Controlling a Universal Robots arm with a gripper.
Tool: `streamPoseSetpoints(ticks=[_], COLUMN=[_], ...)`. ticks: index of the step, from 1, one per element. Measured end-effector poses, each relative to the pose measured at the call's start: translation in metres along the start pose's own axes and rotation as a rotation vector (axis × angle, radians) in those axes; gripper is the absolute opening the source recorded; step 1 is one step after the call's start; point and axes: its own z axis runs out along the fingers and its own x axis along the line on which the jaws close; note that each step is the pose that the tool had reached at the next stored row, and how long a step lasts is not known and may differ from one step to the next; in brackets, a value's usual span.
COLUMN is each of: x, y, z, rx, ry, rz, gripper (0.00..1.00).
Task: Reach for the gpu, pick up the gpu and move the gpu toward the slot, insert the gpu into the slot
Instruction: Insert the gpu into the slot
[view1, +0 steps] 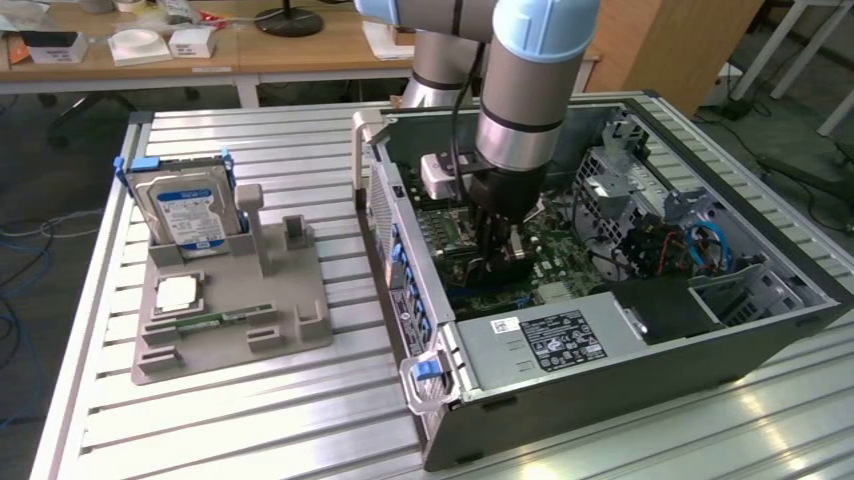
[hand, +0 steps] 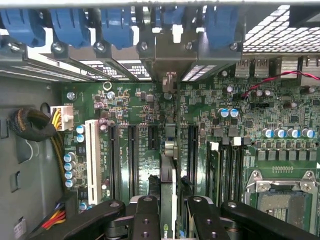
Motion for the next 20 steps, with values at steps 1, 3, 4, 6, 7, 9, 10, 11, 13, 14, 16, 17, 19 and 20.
streamPoseSetpoints(ticks=[1, 3, 4, 6, 7, 9, 10, 11, 13, 14, 16, 17, 19, 20], x=[0.0, 0.0, 0.0, 0.0, 0.0, 0.0, 0.0, 0.0, 0.0, 0.0, 0.0, 0.0, 0.0, 0.0], y=[0.0, 0.0001, 0.0001, 0.0001, 0.0001, 0.0001, 0.0001, 0.0001, 0.0001, 0.0002, 0.0001, 0.0, -0.0003, -0.0005], z=[0.0, 0.0002, 0.0002, 0.0002, 0.0002, 0.0002, 0.0002, 0.0002, 0.0002, 0.0004, -0.0003, -0.0028, -0.0094, -0.0132], rx=[0.0001, 0.0001, 0.0002, 0.0002, 0.0002, 0.0002, 0.0002, 0.0002, 0.0001, 0.0003, 0.0014, 0.0011, 0.0022, 0.0028], ry=[0.0, -0.0002, -0.0002, -0.0003, -0.0003, -0.0003, -0.0004, -0.0003, -0.0015, -0.0041, -0.0051, -0.0039, -0.0042, -0.004], rz=[0.0, 0.0, 0.0, 0.0, 0.0, 0.0, 0.0, 0.0, 0.0, 0.001, 0.001, 0.0, 0.0, 0.0], gripper=[0.26, 0.26, 0.26, 0.26, 0.26, 0.26, 0.26, 0.26, 0.26, 0.26, 0.27, 0.27, 0.33, 0.33])
